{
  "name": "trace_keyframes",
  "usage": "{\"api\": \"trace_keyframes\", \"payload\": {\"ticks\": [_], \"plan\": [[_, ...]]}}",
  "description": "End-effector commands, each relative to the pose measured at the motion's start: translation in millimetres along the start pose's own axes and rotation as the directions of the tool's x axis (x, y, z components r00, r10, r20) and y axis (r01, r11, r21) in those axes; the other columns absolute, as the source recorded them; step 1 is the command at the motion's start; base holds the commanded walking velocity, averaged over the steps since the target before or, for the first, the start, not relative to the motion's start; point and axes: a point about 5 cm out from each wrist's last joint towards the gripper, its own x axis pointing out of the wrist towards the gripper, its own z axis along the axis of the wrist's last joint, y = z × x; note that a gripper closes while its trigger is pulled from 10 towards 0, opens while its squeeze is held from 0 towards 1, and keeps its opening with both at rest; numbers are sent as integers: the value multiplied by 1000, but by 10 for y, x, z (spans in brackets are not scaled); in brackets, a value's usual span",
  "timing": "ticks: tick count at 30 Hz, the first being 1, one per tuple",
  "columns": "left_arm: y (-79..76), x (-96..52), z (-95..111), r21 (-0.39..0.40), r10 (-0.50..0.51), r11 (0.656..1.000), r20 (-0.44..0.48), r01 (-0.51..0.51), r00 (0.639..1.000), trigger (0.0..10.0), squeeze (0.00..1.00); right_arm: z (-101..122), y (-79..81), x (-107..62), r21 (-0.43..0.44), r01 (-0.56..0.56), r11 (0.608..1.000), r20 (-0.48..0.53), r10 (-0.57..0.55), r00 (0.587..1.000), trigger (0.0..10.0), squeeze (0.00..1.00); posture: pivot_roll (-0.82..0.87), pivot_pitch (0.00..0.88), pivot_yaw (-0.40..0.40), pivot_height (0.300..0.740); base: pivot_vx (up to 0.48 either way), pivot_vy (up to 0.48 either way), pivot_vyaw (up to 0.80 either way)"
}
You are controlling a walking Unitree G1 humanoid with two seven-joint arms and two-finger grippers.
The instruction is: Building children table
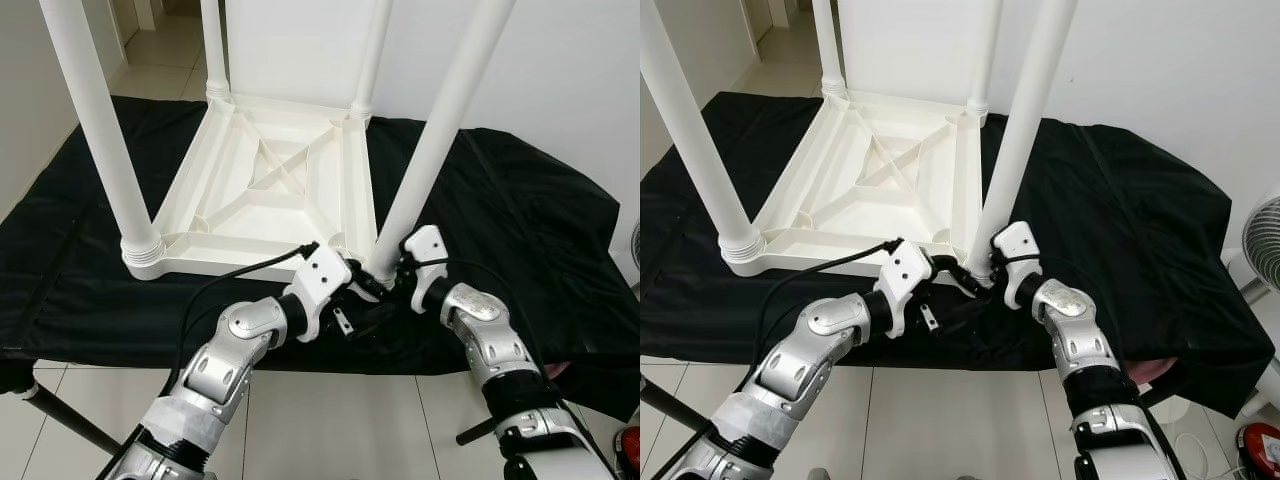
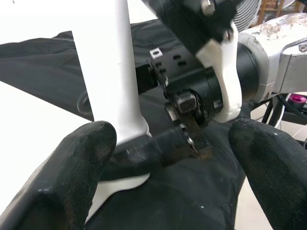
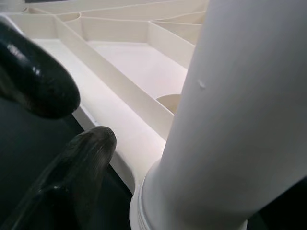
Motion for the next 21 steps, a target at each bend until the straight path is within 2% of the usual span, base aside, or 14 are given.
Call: {"api": "trace_keyframes", "payload": {"ticks": [1, 2, 4, 5, 6, 21], "plan": [[7, 16, -20, -1, 8, 1000, -11, -8, 1000, 10000, 0, -52, 25, 3, -17, -44, 999, -26, 43, 999, 10000, 0, -45, 0, -62, 740, 0, 0, 0], [9, 16, -18, 0, 11, 1000, -10, -11, 1000, 10000, 0, -66, 10, 15, -4, -53, 999, -35, 53, 998, 6510, 0, -38, 0, -67, 740, 0, 0, 0], [14, 13, -15, 0, 19, 1000, -8, -19, 1000, 10000, 0, -93, -11, 29, 13, -74, 997, -55, 75, 996, 2157, 0, -36, 0, -69, 740, 0, 0, 0], [15, 12, -15, 0, 21, 1000, -7, -21, 1000, 10000, 0, -104, -19, 32, 16, -82, 997, -59, 82, 995, 2157, 0, -36, 0, -69, 740, 0, 0, 0], [16, 12, -14, 1, 24, 1000, -7, -24, 1000, 10000, 0, -114, -28, 31, 12, -86, 996, -64, 87, 994, 0, 0, -33, 0, -73, 740, 0, 0, 0], [16, 2, -15, -1, 30, 1000, -7, -30, 1000, 10000, 0, -192, -88, -27, 24, -110, 994, -71, 111, 991, 0, 0, -34, 0, -69, 740, 0, 0, 0]]}}
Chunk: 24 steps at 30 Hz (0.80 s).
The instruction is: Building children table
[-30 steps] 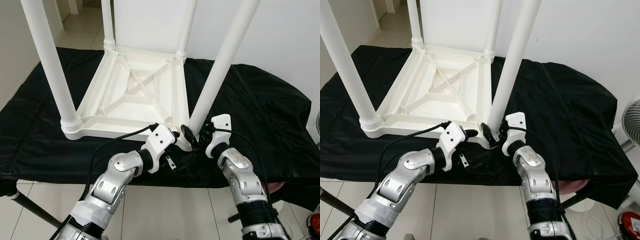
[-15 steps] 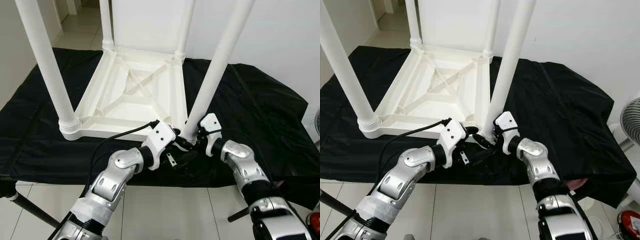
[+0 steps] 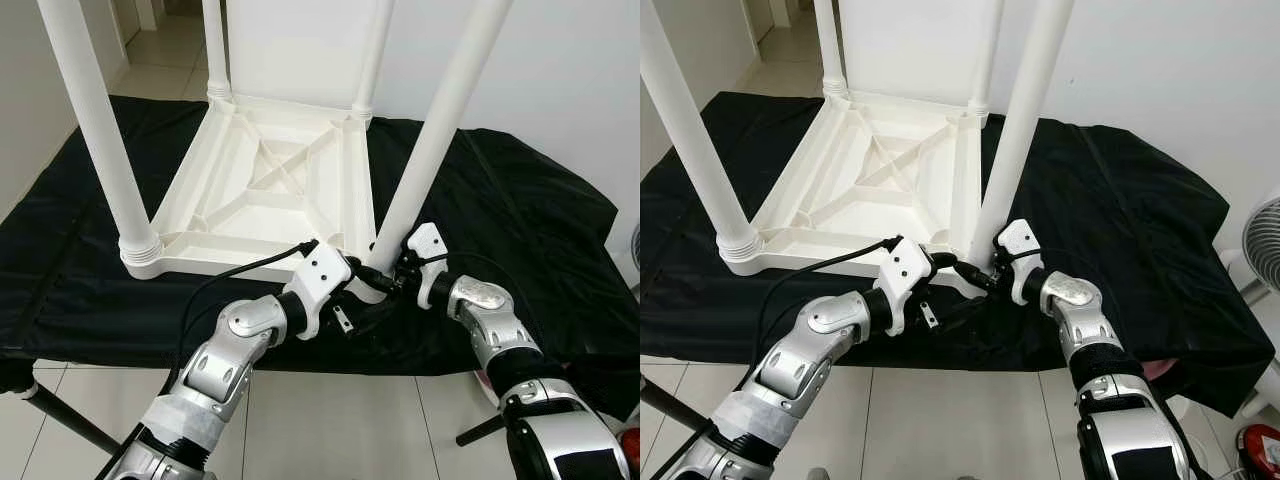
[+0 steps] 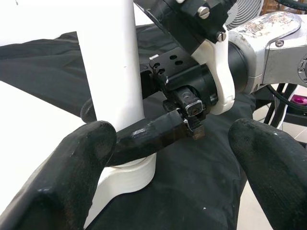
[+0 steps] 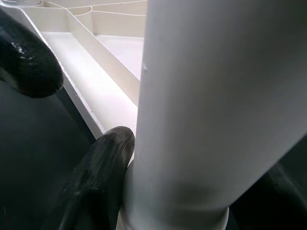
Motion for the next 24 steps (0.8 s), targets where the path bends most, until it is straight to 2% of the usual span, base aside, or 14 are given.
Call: {"api": "trace_keyframes", "payload": {"ticks": [1, 2, 6, 12, 18, 19, 20, 21, 22, 24], "plan": [[4, 8, -16, 1, 22, 1000, -9, -22, 1000, 10000, 0, -129, 40, -33, 37, -17, 999, -50, 19, 999, 4627, 0, -36, 0, -67, 740, 0, 0, 0], [-1, 8, -15, 2, 20, 1000, -9, -20, 1000, 10000, 0, -136, 40, -42, 57, -12, 998, -41, 14, 999, 10000, 0, -37, 0, -67, 740, 0, 0, 0], [-10, 7, -15, 1, 17, 1000, -9, -17, 1000, 10000, 0, -125, 34, -60, 75, 42, 996, -19, -41, 999, 10000, 0, -38, 0, -69, 740, 0, 0, 0], [-40, -3, -30, -7, 12, 1000, -13, -12, 1000, 10000, 0, -168, 114, -79, 86, 231, 969, -22, -230, 973, 10000, 0, -44, 0, -68, 740, 0, 0, 0], [-52, -11, -38, -12, 10, 1000, -15, -10, 1000, 10000, 0, -135, 256, -54, 110, 295, 949, 15, -298, 954, 10000, 0, -46, 0, -66, 740, 0, 0, 0], [-60, -16, -44, -14, 8, 1000, -17, -8, 1000, 10000, 0, -128, 309, -32, 141, 373, 917, 12, -378, 926, 10000, 0, -46, 0, -65, 740, 0, 0, 0], [-67, -20, -51, -15, 6, 1000, -19, -6, 1000, 10000, 0, -134, 349, -14, 197, 473, 859, -6, -481, 877, 10000, 0, -46, 0, -65, 740, 0, 0, 0], [-67, -20, -51, -15, 6, 1000, -19, -6, 1000, 10000, 0, -134, 349, -14, 197, 473, 859, -6, -481, 877, 10000, 0, -46, 0, -65, 740, 0, 0, 0], [-73, -23, -54, -16, 5, 1000, -21, -5, 1000, 10000, 0, -139, 377, -11, 234, 537, 811, -27, -547, 837, 10000, 0, -46, 0, -65, 740, 0, 0, 0], [-73, -23, -54, -16, 5, 1000, -21, -5, 1000, 10000, 0, -139, 377, -11, 234, 537, 811, -27, -547, 837, 10000, 0, -46, 0, -65, 740, 0, 0, 0]]}}
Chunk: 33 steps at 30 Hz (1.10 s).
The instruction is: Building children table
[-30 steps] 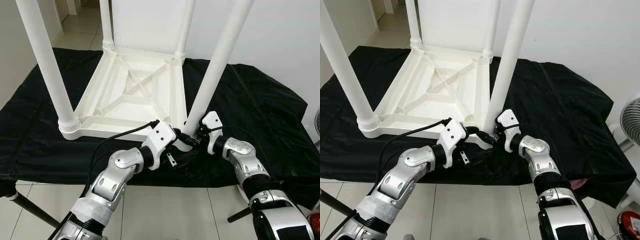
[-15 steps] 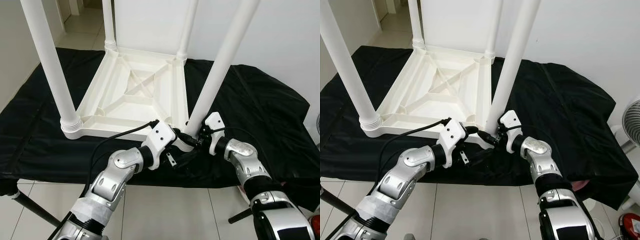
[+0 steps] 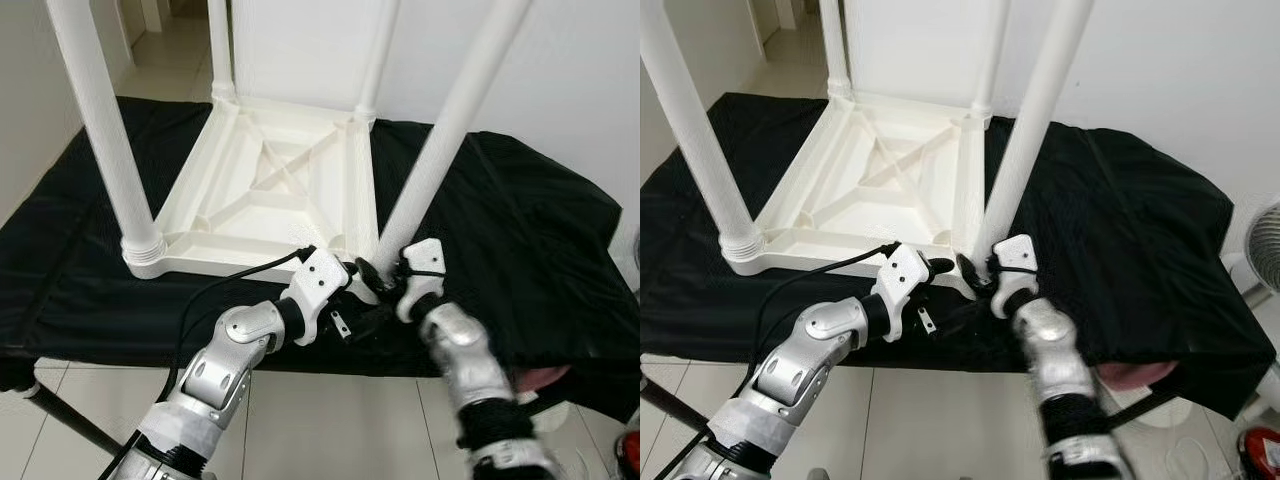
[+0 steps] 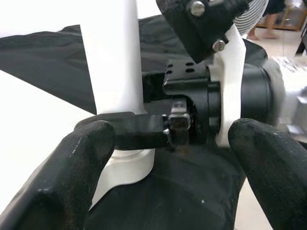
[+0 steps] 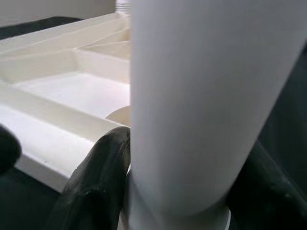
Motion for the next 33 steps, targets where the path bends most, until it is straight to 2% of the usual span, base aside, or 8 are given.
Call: {"api": "trace_keyframes", "payload": {"ticks": [1, 14, 15, 16, 17, 29, 30, 33], "plan": [[-23, 0, -5, 1, 9, 1000, -9, -9, 1000, 10000, 0, -136, -57, -67, 18, 100, 995, -79, -99, 992, 10000, 0, -46, 0, -67, 740, 0, 0, 0], [-32, -16, -21, -8, 18, 1000, -14, -18, 1000, 10000, 0, -120, 111, -146, 20, 331, 944, -98, -327, 940, 10000, 0, -41, 0, -73, 740, 0, 0, 0], [-31, -12, -18, -8, 19, 1000, -13, -19, 1000, 10000, 0, -76, 103, -162, 16, 346, 938, -95, -343, 934, 10000, 486, -42, 0, -75, 740, 0, 0, 0], [-31, -12, -18, -8, 19, 1000, -13, -19, 1000, 10000, 0, -76, 103, -162, 16, 346, 938, -95, -343, 934, 10000, 486, -42, 0, -75, 740, 0, 0, 0], [-25, -8, -15, -8, 20, 1000, -12, -20, 1000, 10000, 0, -44, 90, -168, 36, 338, 940, -77, -335, 939, 10000, 1000, -41, 0, -76, 740, 0, 0, 0], [-14, -3, -10, -6, 23, 1000, -11, -23, 1000, 10000, 0, 58, 17, -158, 37, 123, 992, 3, -123, 992, 10000, 1000, -44, 0, -75, 740, 0, 0, 0], [-10, 2, -6, -5, 23, 1000, -10, -23, 1000, 10000, 0, 69, -27, -155, 19, 42, 999, 5, -42, 999, 10000, 0, -47, 0, -73, 740, 0, 0, 0], [-4, 9, -1, -3, 23, 1000, -8, -23, 1000, 10000, 0, 85, -104, -148, 2, -71, 997, 1, 71, 997, 10000, 0, -50, 0, -70, 740, 0, 0, 0]]}}
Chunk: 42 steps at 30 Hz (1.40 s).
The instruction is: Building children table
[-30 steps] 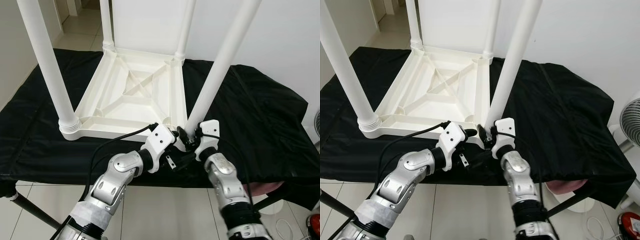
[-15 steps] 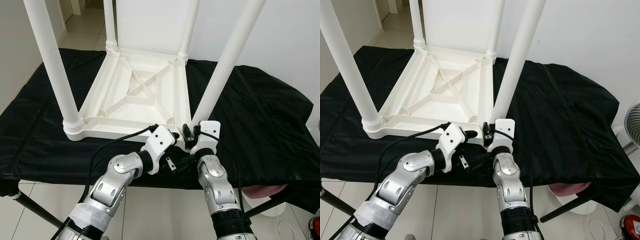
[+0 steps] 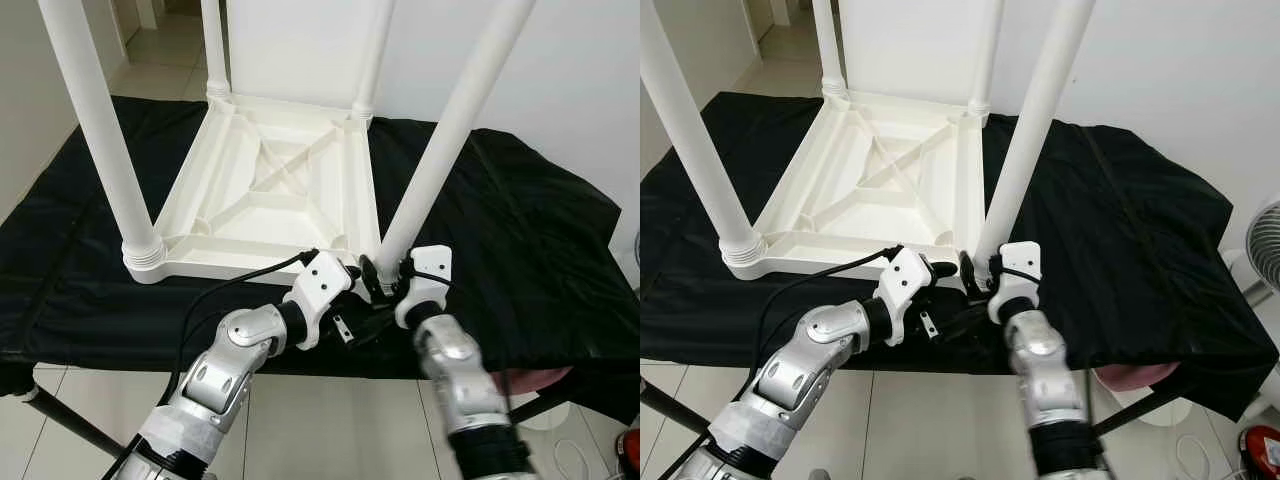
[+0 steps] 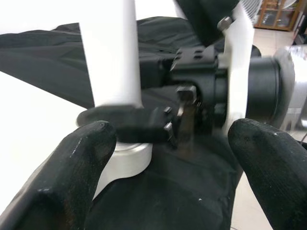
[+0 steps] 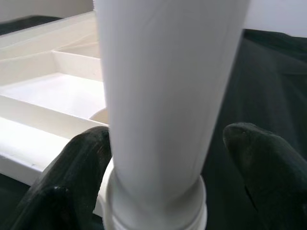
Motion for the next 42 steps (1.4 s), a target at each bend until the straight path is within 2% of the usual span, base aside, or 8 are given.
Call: {"api": "trace_keyframes", "payload": {"ticks": [1, 18, 20, 22, 23, 34, 35, 42], "plan": [[21, 23, -3, 1, 24, 1000, -8, -24, 1000, 10000, 0, -12, -49, 17, -7, -107, 994, -4, 107, 994, 10000, 0, -51, 0, -66, 740, 0, 0, 0], [61, 23, 28, 16, 22, 1000, -7, -22, 1000, 10000, 0, -57, -157, 331, -109, -466, 878, -146, 449, 881, 10000, 0, -23, 0, -50, 740, 0, 0, 0], [69, 17, 32, 18, 25, 1000, -8, -24, 1000, 10000, 0, -85, -129, 368, -94, -496, 863, -166, 478, 863, 8314, 0, -16, 0, -49, 740, 0, 0, 0], [76, 9, 34, 21, 27, 999, -8, -27, 1000, 10000, 0, -120, -106, 381, -87, -520, 850, -182, 500, 847, 431, 0, -11, 0, -50, 740, 0, 0, 0], [81, 5, 36, 21, 29, 999, -9, -29, 1000, 10000, 0, -137, -105, 381, -78, -531, 844, -187, 511, 839, 0, 0, -10, 0, -49, 740, 0, 0, 0], [72, 20, 42, 23, 25, 999, -5, -25, 1000, 10000, 0, -208, -202, 310, -71, -529, 845, -199, 508, 838, 0, 0, -17, 0, -45, 740, 0, 0, 0], [71, 24, 44, 22, 23, 999, -4, -23, 1000, 10000, 0, -213, -225, 302, -74, -511, 856, -201, 489, 849, 9333, 0, -26, 0, -41, 740, 0, 0, 0], [58, 36, 46, 24, 14, 1000, -3, -14, 1000, 10000, 0, -196, -291, 300, -22, -385, 923, -127, 379, 917, 10000, 0, -35, 0, -43, 740, 0, 0, 0]]}}
